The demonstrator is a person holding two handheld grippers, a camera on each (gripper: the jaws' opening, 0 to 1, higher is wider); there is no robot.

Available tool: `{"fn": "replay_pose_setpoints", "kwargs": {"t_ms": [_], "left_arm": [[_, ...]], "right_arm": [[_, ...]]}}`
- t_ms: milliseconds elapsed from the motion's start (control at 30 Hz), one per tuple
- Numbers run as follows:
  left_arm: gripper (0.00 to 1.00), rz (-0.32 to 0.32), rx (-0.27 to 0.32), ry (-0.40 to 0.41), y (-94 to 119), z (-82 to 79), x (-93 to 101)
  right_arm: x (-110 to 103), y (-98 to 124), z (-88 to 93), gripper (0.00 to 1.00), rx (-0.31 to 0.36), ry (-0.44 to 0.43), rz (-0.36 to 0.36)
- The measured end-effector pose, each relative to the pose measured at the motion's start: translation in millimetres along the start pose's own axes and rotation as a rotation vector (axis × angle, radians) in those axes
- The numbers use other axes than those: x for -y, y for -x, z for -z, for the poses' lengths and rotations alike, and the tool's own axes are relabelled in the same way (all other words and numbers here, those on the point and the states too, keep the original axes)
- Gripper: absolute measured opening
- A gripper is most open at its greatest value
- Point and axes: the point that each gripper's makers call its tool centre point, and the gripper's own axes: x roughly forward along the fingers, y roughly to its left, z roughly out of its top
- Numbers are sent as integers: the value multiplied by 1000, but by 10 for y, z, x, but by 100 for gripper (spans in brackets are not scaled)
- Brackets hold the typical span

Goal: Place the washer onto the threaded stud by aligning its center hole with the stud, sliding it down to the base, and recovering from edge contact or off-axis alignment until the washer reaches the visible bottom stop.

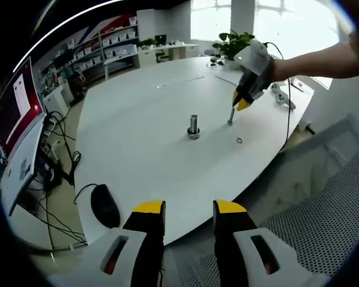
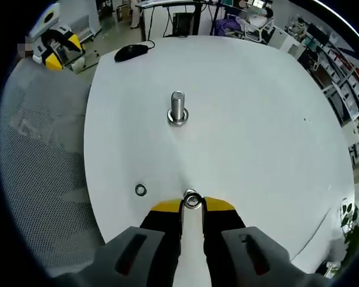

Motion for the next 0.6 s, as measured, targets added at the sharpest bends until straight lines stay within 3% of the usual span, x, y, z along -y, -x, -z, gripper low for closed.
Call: {"fn": "replay_pose_setpoints", "kwargs": {"t_ms": [600], "left_arm": [[30,-1,1,1,-3,-1,-3]], "right_arm": [[38,-166,6,14,-45,34,-9]]}}
